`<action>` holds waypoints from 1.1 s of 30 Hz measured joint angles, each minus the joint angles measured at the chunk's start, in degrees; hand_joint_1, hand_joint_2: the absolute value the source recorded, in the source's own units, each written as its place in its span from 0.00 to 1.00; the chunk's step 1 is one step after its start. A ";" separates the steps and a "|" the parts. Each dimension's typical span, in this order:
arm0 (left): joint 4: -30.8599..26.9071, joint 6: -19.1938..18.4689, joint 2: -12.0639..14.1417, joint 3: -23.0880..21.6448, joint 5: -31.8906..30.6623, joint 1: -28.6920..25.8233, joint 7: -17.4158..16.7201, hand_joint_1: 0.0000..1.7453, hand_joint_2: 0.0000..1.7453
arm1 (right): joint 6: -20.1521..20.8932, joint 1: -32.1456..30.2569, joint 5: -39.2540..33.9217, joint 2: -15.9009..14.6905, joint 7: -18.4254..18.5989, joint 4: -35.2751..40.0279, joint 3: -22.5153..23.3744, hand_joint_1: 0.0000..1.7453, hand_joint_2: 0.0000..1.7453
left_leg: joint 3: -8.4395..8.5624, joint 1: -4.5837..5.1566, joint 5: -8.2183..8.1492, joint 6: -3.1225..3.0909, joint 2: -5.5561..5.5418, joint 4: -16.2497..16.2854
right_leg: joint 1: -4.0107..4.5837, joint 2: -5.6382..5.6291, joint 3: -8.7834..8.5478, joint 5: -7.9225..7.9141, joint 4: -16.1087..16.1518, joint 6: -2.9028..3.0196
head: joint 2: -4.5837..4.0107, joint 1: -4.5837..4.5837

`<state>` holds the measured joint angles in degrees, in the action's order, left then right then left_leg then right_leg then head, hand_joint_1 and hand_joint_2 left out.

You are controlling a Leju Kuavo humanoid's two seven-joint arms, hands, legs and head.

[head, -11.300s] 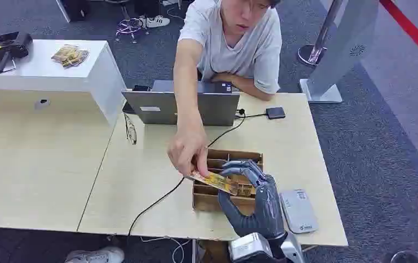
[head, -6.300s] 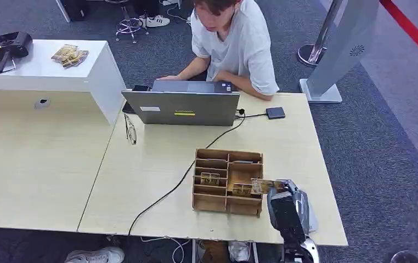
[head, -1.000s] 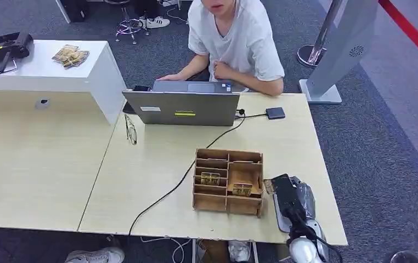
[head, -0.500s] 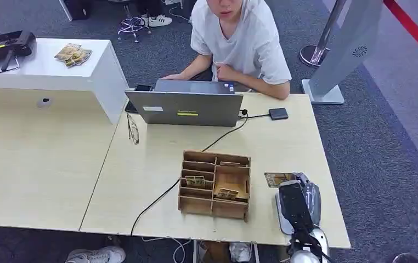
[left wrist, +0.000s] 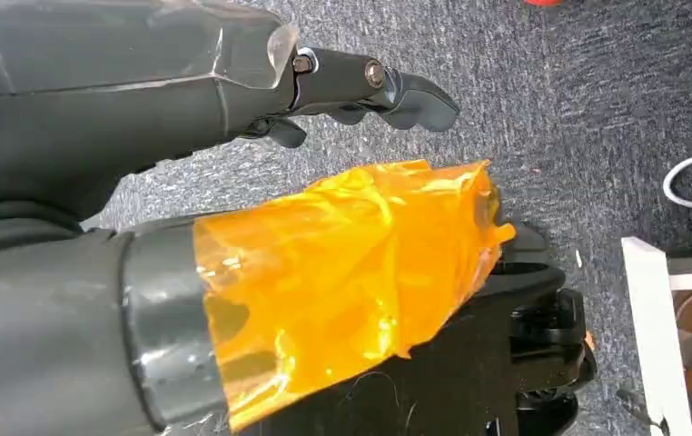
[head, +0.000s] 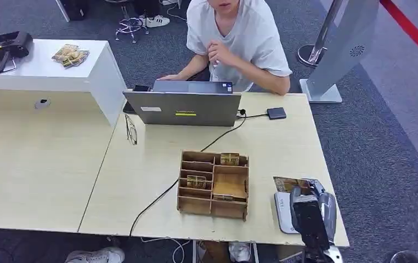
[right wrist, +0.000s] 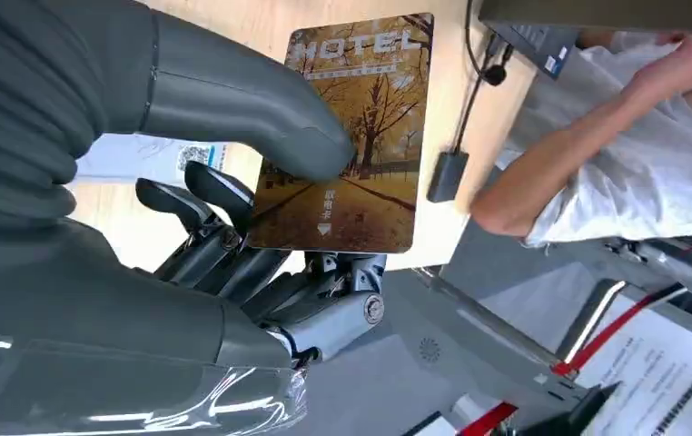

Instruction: Pass the card to the sensor for recognition and then transmit it.

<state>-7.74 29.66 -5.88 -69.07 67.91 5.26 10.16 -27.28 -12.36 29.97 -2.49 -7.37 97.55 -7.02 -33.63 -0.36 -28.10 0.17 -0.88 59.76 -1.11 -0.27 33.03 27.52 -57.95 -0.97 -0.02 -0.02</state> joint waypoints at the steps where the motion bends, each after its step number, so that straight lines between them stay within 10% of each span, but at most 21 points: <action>1: 0.00 0.00 0.00 -0.02 0.09 0.00 0.04 0.00 0.00 | -0.15 -0.34 0.07 -0.11 -0.22 0.57 0.04 1.00 1.00 | 0.00 0.00 0.00 0.00 0.00 0.00 | 0.00 0.00 0.00 0.00 0.00 0.00 | 0.00 0.02; 33: 0.02 -0.72 -0.15 0.04 -0.29 0.28 -0.18 0.00 0.00 | 17.25 0.94 2.21 -9.58 15.44 -4.55 4.28 1.00 1.00 | 0.03 0.04 0.00 -0.01 0.09 0.01 | -0.03 -0.08 -0.02 -0.01 0.00 -0.02 | 0.00 0.00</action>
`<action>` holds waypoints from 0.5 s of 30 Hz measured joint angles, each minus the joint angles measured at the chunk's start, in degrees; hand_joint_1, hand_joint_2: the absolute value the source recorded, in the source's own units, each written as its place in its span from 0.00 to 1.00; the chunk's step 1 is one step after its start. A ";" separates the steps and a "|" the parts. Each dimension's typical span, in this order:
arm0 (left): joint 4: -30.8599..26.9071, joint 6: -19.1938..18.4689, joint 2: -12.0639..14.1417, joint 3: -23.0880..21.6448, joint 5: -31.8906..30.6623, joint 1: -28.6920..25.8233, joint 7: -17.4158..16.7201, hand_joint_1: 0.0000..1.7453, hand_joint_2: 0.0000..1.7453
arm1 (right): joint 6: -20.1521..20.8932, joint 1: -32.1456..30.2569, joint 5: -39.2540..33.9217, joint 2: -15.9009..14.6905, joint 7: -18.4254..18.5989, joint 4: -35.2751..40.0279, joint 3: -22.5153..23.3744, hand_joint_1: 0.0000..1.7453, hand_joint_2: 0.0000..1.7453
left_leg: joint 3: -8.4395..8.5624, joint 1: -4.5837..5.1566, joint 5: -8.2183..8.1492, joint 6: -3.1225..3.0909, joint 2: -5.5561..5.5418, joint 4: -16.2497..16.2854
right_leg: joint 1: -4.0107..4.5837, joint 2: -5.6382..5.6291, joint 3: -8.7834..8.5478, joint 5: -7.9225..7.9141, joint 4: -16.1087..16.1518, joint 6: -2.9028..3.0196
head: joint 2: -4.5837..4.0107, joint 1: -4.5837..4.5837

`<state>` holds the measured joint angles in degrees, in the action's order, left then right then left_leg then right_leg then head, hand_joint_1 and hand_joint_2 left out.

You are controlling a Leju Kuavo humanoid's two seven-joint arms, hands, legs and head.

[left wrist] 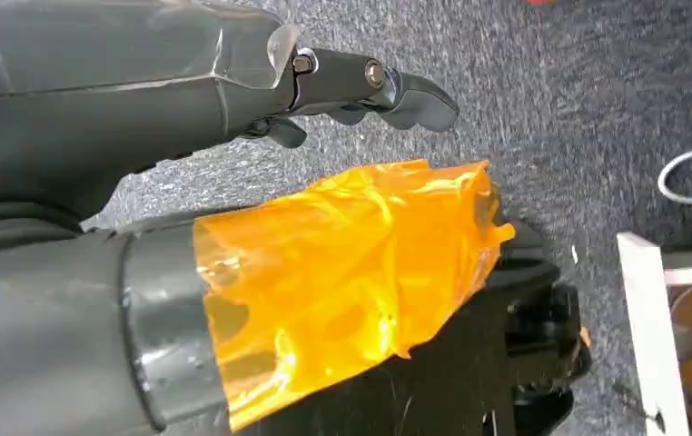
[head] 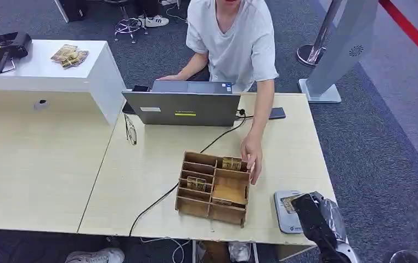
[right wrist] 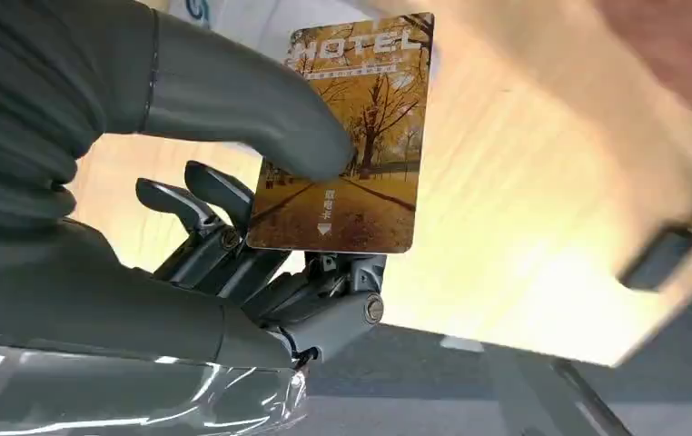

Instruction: Pass the card to the sensor for recognition and then transmit it.

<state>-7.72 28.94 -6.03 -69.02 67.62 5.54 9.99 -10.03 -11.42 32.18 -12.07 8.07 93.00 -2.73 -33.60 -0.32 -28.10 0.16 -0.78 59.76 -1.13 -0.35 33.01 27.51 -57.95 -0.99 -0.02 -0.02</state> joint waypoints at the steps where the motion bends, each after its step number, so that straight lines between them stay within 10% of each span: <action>1: 0.00 -0.20 -0.02 0.00 -0.48 0.07 -0.50 0.00 0.00 | 0.94 0.81 1.16 -0.50 1.91 -1.16 -0.07 1.00 1.00 | 0.00 0.00 0.00 0.00 -0.02 0.00 | 0.00 0.01 -0.01 0.00 0.00 0.00 | 0.00 0.04; 5: 0.00 -1.01 -0.22 -0.50 -3.32 0.91 -3.45 0.00 0.00 | 0.98 5.83 13.21 -1.62 9.31 -11.39 0.99 1.00 1.00 | 0.01 0.02 0.06 -0.09 -0.03 0.04 | -0.02 0.00 -0.04 -0.10 0.02 -0.11 | 0.00 0.02; 15: 0.00 -1.92 -1.07 -2.14 -5.01 3.02 -5.40 0.00 0.00 | 2.62 11.95 25.06 -1.75 11.43 -25.08 4.06 1.00 1.00 | 0.17 0.00 0.07 -0.10 0.00 0.05 | 0.01 -0.02 -0.20 -0.14 0.03 -0.11 | 0.00 0.02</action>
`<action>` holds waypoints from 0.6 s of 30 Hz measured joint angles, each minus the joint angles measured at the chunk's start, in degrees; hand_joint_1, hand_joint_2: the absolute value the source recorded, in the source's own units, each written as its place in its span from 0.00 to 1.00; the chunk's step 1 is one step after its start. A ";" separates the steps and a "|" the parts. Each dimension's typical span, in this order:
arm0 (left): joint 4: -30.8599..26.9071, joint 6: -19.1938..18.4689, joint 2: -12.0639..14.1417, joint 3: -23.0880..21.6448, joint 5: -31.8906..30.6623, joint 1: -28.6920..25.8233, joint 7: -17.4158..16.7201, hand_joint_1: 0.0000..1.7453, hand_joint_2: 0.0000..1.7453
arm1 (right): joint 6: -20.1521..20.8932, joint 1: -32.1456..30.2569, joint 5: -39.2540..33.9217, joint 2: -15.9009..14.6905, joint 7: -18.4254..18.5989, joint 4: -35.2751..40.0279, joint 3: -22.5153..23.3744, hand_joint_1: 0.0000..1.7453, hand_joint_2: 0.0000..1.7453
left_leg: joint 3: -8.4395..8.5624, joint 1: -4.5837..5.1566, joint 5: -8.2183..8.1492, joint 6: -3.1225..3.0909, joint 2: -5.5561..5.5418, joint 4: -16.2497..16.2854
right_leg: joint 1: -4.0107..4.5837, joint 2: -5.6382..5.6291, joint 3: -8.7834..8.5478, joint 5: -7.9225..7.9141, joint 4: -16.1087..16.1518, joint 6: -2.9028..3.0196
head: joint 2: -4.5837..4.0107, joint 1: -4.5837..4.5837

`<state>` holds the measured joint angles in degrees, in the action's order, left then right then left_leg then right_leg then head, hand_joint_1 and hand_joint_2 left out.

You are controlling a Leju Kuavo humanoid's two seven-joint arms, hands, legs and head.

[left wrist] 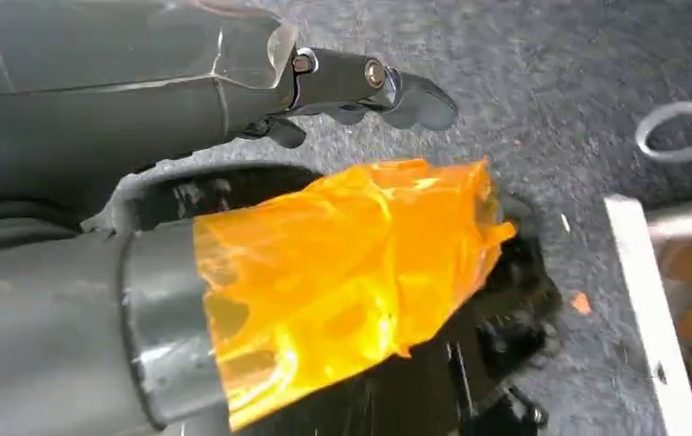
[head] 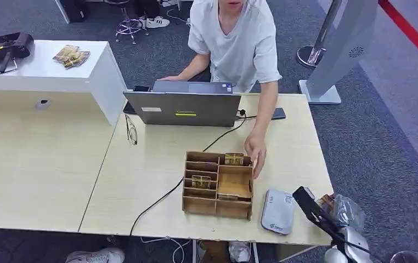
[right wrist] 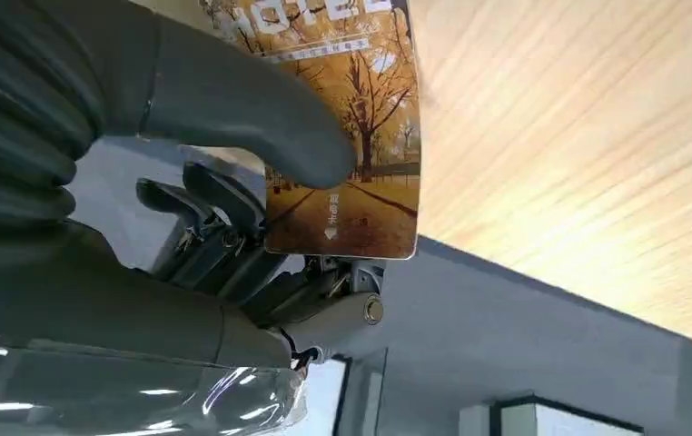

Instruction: Pass the card to the sensor for recognition and then transmit it.

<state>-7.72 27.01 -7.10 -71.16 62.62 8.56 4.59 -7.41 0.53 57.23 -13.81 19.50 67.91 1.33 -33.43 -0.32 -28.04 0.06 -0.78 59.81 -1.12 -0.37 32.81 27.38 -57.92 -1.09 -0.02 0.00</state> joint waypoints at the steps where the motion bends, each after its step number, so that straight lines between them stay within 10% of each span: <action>1: 0.00 0.00 -0.04 -0.18 0.00 0.12 -0.13 0.00 0.00 | 0.02 0.47 1.13 0.00 0.13 -0.64 0.24 1.00 1.00 | 0.02 0.00 0.00 0.00 -0.01 0.00 | 0.00 0.01 -0.04 0.00 0.00 0.00 | 0.00 0.00; 6: 0.00 0.02 -0.13 -0.44 1.59 0.16 0.67 0.00 0.00 | -0.48 0.97 2.21 0.37 -4.23 0.16 1.55 1.00 1.00 | -0.03 0.02 0.02 -0.03 -0.02 0.00 | -0.03 0.01 -0.12 -0.06 0.00 -0.09 | 0.00 0.00; 13: 0.13 0.00 0.24 -0.09 6.21 -0.16 4.52 0.00 0.00 | -10.06 -1.33 -3.45 1.97 -15.00 22.21 -0.91 1.00 1.00 | -0.14 0.05 0.14 -0.13 -0.15 -0.01 | -0.05 0.14 0.06 -0.07 -0.01 -0.11 | 0.00 -0.02; 18: 0.33 0.37 0.31 0.74 8.02 -0.35 5.73 0.00 0.00 | -15.15 -5.25 -19.64 3.54 -29.08 34.54 -6.05 1.00 1.00 | -0.18 0.03 0.10 -0.11 -0.14 -0.05 | -0.03 0.11 0.10 -0.02 -0.02 -0.06 | 0.00 -0.02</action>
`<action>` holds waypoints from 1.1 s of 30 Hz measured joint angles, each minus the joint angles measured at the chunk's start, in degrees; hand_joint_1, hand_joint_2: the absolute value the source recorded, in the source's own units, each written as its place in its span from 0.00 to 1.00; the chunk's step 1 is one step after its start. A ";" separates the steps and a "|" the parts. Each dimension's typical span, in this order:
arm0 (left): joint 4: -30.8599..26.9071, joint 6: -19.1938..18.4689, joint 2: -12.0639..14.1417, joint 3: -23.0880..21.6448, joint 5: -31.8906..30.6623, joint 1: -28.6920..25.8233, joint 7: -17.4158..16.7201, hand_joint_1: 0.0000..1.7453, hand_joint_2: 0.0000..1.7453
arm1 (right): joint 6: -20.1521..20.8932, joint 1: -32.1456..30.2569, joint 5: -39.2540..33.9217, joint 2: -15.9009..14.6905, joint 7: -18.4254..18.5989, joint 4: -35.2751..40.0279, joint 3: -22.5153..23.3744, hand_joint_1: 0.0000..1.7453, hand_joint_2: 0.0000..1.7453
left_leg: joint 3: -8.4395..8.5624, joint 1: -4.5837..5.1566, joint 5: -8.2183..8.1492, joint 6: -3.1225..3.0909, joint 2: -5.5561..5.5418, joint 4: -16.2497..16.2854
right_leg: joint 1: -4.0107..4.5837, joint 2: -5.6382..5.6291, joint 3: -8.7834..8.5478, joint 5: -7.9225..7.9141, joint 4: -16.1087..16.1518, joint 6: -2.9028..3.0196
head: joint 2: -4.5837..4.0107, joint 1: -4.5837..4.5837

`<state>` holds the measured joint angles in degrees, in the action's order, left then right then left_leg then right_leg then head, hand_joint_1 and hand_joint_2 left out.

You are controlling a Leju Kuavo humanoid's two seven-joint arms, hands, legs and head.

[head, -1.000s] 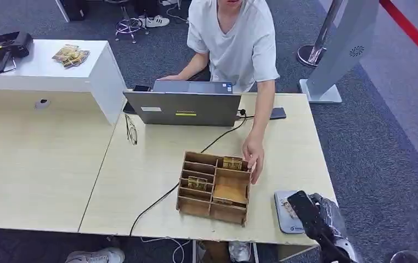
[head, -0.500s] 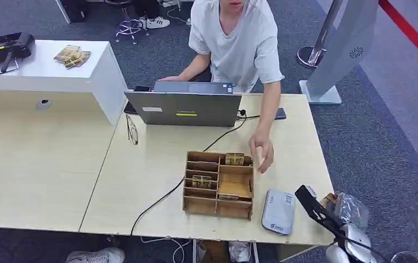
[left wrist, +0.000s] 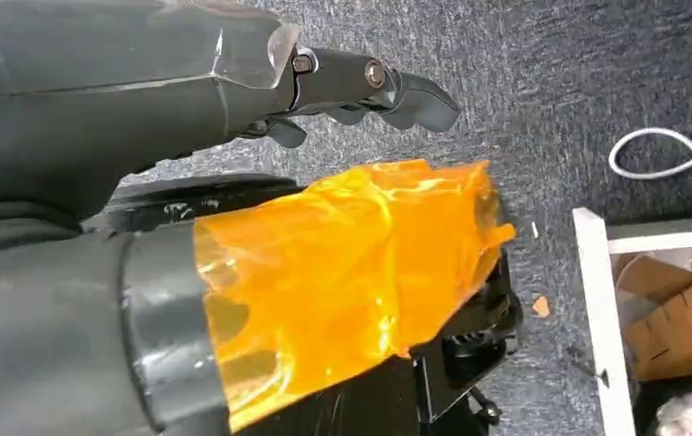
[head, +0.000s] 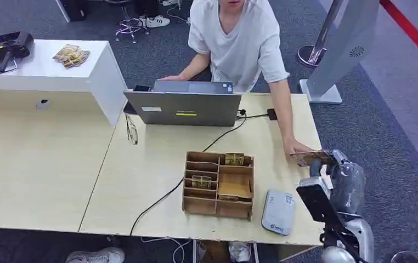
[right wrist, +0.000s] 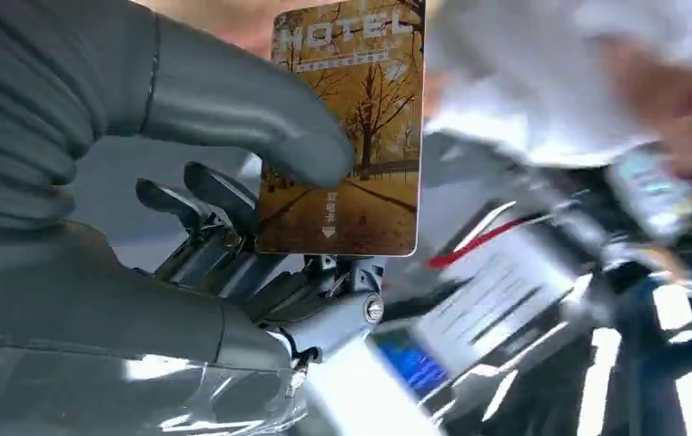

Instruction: Pass the card to the sensor for recognition and then transmit it.

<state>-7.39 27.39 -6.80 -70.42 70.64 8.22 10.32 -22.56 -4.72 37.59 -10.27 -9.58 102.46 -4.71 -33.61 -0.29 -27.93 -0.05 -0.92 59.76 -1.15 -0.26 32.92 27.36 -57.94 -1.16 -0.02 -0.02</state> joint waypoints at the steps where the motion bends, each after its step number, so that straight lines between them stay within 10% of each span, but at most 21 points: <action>1: 0.00 0.13 0.00 0.15 0.18 -0.03 0.13 0.00 0.00 | 0.21 -0.61 -2.06 0.15 -1.25 1.00 -0.82 1.00 1.00 | -0.02 0.00 0.00 0.00 -0.01 -0.01 | 0.00 0.01 0.00 0.03 0.00 -0.02 | 0.00 0.02; 19: 0.00 0.59 0.22 0.33 0.63 -0.10 0.57 0.00 0.00 | 5.49 -2.93 -10.55 0.31 -4.27 3.40 -8.79 1.00 1.00 | -0.05 0.04 -0.01 -0.03 -0.02 0.00 | -0.05 0.03 0.01 0.03 0.00 -0.03 | 0.00 0.02; 33: -0.02 -0.39 0.09 0.28 -2.73 -0.01 -2.47 0.00 0.00 | 2.23 7.85 4.01 2.60 5.48 -4.48 -13.52 1.00 1.00 | -0.02 0.03 0.07 -0.01 0.01 0.01 | -0.05 0.01 0.01 -0.04 -0.01 -0.02 | 0.00 0.02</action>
<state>-7.41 26.99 -6.71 -70.14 67.91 8.20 7.84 -20.33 3.12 41.60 -7.67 -4.11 97.98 -18.23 -33.63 -0.26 -27.87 -0.06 -0.91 59.77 -1.20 -0.25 32.93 27.32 -57.95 -1.18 -0.02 0.00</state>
